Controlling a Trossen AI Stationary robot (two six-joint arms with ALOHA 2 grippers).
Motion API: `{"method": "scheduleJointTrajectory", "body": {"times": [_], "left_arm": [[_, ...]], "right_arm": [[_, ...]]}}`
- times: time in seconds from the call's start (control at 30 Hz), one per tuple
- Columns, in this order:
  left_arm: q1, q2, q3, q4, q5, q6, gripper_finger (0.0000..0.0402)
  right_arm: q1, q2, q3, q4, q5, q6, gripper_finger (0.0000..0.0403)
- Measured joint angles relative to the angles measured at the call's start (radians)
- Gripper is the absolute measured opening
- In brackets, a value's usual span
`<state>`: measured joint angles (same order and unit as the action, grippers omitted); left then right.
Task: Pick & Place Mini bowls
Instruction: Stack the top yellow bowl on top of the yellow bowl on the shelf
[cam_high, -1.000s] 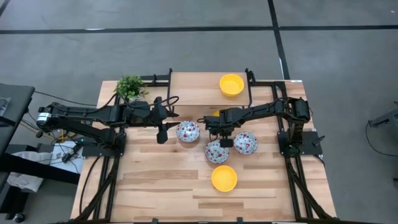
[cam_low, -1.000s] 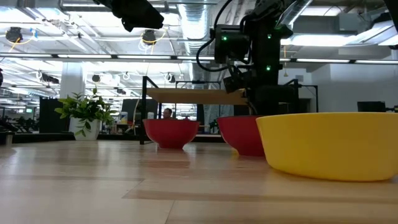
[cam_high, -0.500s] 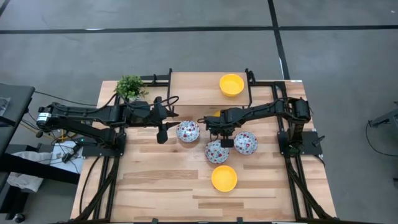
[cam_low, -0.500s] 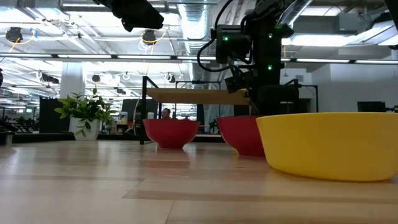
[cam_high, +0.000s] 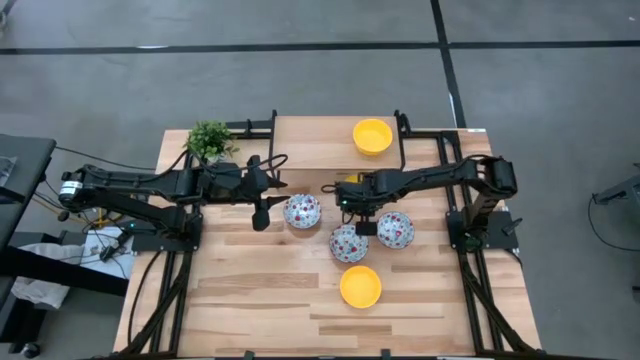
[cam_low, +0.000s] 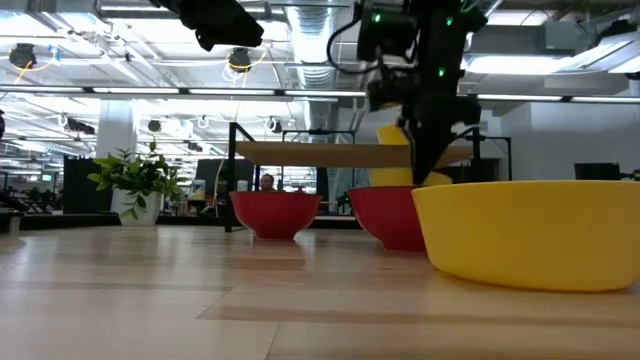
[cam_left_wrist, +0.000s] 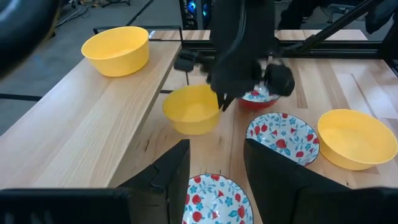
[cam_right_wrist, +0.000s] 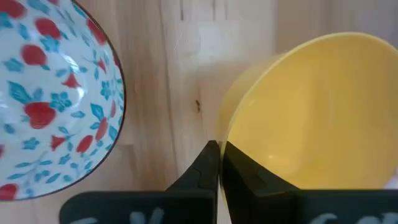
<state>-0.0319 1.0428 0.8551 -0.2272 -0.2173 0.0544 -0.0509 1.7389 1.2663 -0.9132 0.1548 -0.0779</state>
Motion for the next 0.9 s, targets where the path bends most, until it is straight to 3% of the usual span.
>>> {"method": "scheduleJointTrajectory", "body": {"times": [0.3, 0.9], "left_arm": [[0.000, 0.000, 0.000, 0.000, 0.001, 0.000, 0.0150], [0.000, 0.000, 0.000, -0.004, 0.003, 0.000, 0.0150]], "right_arm": [[0.013, -0.058, 0.000, -0.006, -0.160, 0.046, 0.0000], [0.114, -0.101, 0.046, -0.117, -0.153, 0.254, 0.0000]]}}
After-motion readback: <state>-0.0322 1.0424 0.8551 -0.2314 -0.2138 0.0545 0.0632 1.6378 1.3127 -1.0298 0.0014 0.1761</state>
